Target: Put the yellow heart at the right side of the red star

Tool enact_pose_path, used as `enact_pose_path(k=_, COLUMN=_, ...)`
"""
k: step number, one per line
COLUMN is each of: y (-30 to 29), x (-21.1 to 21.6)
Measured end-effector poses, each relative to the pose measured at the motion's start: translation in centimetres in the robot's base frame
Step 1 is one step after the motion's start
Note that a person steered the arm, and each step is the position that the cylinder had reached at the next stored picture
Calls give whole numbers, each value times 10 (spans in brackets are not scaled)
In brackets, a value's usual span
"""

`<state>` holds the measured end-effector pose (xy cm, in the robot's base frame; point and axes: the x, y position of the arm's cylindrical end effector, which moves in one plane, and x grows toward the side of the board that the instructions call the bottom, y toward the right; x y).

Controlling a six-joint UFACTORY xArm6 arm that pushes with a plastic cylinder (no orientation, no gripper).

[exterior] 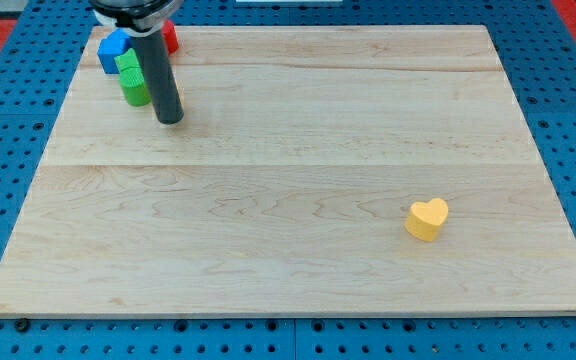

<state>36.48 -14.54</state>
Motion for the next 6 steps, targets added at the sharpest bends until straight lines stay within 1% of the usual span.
enact_pose_path(k=1, y=2, x=-19)
enact_pose_path(k=3, y=166, x=91)
enact_pose_path(k=4, y=276, x=91)
enact_pose_path(k=5, y=353, x=119)
enact_pose_path(k=6, y=370, x=162)
